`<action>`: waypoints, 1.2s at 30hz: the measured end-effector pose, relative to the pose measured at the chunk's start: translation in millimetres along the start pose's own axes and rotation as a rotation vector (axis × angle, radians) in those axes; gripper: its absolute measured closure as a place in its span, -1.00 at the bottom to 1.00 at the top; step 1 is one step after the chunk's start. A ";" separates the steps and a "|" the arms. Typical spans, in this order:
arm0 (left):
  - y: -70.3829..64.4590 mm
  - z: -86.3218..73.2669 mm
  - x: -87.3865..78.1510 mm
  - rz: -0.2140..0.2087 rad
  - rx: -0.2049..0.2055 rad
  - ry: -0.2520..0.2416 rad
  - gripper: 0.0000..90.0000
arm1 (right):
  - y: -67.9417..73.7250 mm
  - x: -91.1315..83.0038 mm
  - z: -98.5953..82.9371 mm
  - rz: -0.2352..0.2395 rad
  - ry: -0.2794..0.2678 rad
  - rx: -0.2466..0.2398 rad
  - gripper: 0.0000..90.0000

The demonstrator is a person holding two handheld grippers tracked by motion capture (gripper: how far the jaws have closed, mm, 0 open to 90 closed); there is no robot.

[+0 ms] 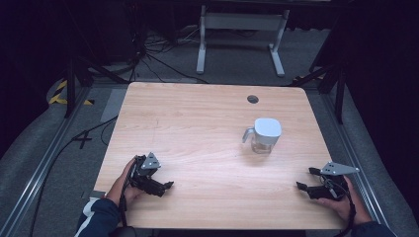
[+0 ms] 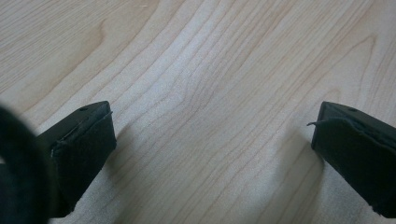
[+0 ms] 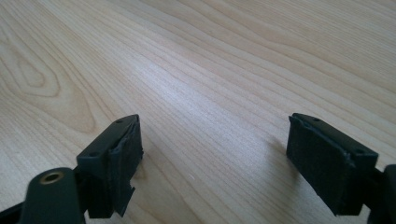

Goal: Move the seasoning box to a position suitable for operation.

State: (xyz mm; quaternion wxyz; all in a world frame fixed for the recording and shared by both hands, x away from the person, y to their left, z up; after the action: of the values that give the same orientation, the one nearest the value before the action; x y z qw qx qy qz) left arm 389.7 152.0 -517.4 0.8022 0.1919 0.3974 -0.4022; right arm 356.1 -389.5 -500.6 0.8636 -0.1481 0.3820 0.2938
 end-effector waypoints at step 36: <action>12.7 85.7 -0.9 0.034 0.020 -0.117 -0.17 | -11.9 -11.6 69.3 0.006 -0.087 -0.030 0.29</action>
State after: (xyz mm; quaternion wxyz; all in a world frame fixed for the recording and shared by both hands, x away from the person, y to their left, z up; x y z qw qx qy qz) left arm 440.9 106.4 -464.6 0.8287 0.1828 0.3425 -0.4033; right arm 397.0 -370.1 -445.5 0.8762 -0.1470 0.3398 0.3084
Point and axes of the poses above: each handheld gripper's, and its own axes: x roughly forward along the jaws, z roughly out of its top, y roughly to its left, the point moved 5 cm from there along x, roughly forward along the jaws, and after that the axes turned 6 degrees about y, right-handed, at the moved point
